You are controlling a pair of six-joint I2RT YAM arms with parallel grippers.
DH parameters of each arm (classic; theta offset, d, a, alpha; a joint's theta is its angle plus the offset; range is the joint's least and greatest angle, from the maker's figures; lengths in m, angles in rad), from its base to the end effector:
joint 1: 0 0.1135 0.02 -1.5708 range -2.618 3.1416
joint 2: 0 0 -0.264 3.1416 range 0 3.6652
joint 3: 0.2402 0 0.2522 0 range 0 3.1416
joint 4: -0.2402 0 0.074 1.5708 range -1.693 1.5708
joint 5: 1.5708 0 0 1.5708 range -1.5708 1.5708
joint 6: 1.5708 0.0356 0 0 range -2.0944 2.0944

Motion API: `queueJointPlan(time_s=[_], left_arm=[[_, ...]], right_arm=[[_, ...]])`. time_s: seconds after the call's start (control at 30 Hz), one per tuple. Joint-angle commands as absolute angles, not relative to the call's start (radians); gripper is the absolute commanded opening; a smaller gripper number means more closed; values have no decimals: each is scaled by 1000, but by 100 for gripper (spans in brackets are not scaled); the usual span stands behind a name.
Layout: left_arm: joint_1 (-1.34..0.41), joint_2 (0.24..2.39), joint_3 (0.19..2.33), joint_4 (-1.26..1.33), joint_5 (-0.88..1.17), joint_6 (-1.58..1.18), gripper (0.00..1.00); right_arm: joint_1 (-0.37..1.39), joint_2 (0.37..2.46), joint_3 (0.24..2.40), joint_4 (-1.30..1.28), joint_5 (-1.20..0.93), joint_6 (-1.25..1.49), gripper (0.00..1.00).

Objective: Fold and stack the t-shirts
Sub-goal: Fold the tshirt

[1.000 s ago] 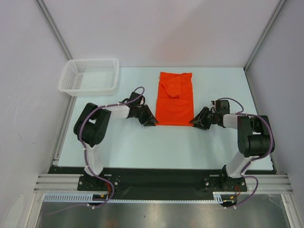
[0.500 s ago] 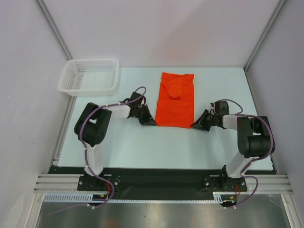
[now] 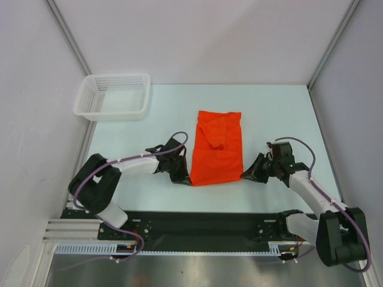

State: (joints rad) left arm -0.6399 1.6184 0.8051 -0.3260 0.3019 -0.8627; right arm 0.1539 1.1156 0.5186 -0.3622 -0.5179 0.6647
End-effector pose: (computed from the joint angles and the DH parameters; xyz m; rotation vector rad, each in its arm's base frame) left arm 0.2260 -0.1814 0.1424 -0.2289 2.9258 -0.7648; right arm 0.1954 0.0481 0.1766 0.4498 2.5898 0.9657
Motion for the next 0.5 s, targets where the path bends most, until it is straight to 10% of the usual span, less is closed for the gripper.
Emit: queueJointPlan(time_s=[0.0, 0.47], left_arm=[[-684, 1480, 792, -452, 180, -845, 0], [-673, 1609, 1309, -721, 54, -680, 0]], right_arm=[[181, 1026, 509, -514, -465, 704, 0], [164, 1087, 782, -548, -439, 689, 0]])
